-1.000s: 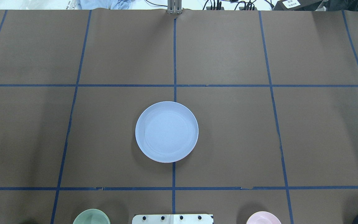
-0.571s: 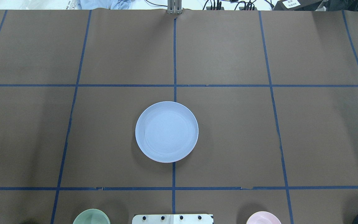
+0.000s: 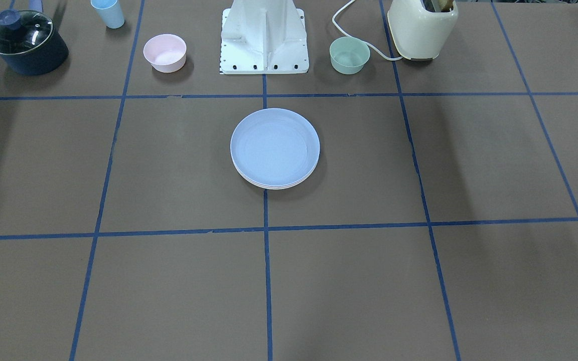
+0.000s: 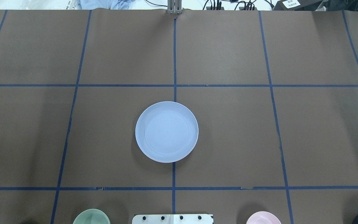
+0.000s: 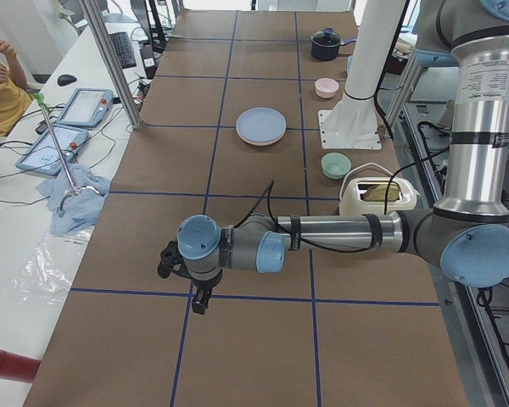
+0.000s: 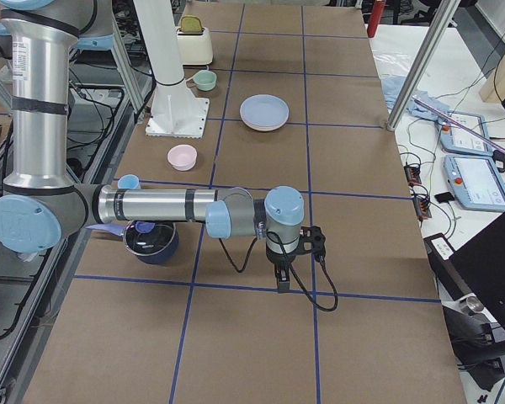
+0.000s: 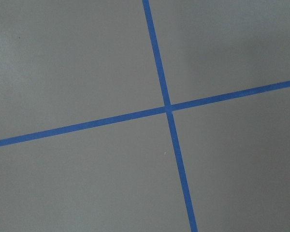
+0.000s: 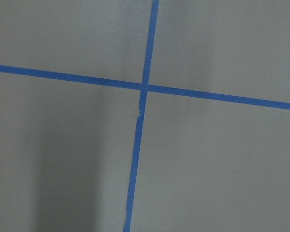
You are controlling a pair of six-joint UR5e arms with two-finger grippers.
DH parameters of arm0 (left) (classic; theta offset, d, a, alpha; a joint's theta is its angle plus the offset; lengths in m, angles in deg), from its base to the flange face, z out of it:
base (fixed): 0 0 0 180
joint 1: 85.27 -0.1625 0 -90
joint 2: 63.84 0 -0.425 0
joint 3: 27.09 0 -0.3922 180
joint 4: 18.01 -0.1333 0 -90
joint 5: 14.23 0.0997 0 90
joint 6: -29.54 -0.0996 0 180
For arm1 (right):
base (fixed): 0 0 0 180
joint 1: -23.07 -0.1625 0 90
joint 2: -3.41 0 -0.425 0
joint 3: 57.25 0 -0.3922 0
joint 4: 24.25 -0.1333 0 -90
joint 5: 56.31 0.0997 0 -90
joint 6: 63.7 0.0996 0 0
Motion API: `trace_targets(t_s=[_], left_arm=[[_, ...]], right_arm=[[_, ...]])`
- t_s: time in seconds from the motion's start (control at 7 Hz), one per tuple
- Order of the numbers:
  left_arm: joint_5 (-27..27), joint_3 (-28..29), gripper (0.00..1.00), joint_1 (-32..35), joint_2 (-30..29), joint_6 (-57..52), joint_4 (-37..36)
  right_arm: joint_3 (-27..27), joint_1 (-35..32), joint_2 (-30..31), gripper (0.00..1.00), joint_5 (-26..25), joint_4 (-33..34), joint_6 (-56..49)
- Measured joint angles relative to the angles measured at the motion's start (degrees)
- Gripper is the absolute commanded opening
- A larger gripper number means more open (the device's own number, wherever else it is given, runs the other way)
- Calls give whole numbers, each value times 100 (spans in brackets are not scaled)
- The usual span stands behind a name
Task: Stack three plates with pink and blue
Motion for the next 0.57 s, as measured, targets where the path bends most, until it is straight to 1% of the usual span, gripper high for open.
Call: trace_targets(t_s=[0.57], left_arm=[[0, -1, 100, 0, 2, 0, -3]], right_arm=[[-3, 0, 6, 100, 5, -16, 88]])
